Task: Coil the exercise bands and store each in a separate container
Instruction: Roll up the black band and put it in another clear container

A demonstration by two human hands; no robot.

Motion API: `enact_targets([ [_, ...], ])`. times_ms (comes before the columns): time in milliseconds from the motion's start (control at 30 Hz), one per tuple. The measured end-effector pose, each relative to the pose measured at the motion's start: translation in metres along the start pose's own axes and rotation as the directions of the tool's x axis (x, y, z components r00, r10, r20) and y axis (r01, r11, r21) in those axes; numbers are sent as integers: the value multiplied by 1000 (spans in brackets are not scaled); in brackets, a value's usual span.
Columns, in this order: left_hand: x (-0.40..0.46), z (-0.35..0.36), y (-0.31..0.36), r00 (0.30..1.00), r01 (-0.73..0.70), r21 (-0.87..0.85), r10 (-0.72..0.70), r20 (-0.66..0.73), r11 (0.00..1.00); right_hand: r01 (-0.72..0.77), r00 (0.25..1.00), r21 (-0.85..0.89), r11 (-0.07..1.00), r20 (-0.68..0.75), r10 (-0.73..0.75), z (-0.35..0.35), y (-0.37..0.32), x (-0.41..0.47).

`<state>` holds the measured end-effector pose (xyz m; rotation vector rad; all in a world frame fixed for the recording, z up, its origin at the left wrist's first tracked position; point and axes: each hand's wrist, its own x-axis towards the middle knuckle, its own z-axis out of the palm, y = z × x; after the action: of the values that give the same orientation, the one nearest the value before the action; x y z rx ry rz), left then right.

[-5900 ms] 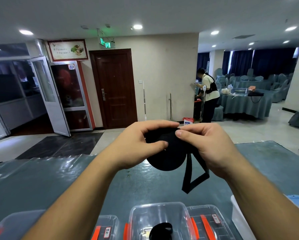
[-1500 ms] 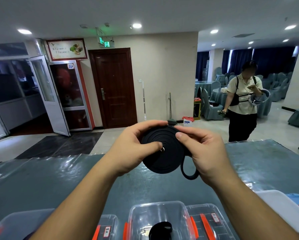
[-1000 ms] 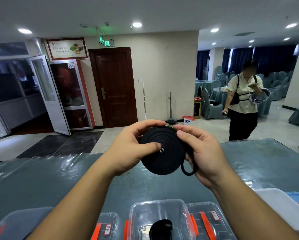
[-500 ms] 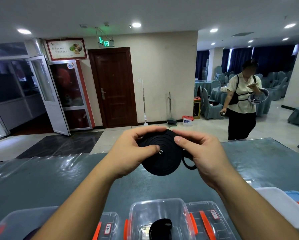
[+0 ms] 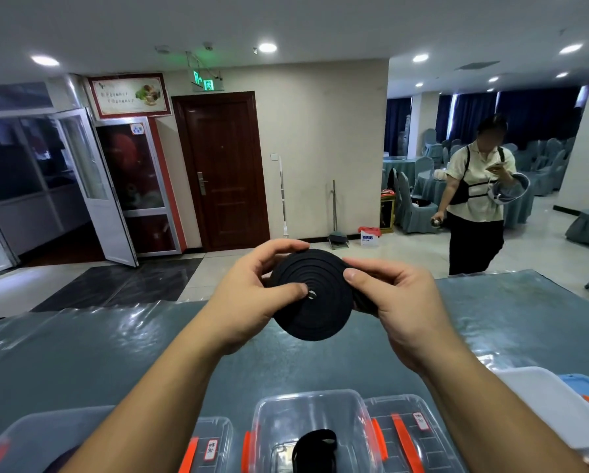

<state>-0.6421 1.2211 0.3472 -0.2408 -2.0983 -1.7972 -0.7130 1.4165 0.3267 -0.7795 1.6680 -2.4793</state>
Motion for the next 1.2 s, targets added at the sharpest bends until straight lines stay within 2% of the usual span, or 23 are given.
enact_targets([
  [133,3,-3,-1,997,65,-72,-61,57,995,-22,1000,1,1000,1,22,-1,4,1],
  [300,2,0,-7,999,35,-60,-36,-16,998,-27,1000,-61,998,13,27,-3,9,-1],
  [433,1,7,-14,995,44,-152,-57,-87,987,-66,998,10,998,17,65,-6,14,-4],
  [633,5,23,-19,978,41,-255,-92,-189,966,-7,993,89,996,-118,17,-6,27,-8],
  [800,4,33,-28,952,40,-336,-137,-273,941,-45,995,175,984,-84,61,-11,34,-11],
  [1033,1,60,-52,907,58,-406,-218,-361,912,-40,967,197,980,-240,88,-19,49,-15],
  [1200,-1,78,-77,842,82,-417,-287,-456,905,-186,948,186,965,-225,226,-31,69,-26],
])
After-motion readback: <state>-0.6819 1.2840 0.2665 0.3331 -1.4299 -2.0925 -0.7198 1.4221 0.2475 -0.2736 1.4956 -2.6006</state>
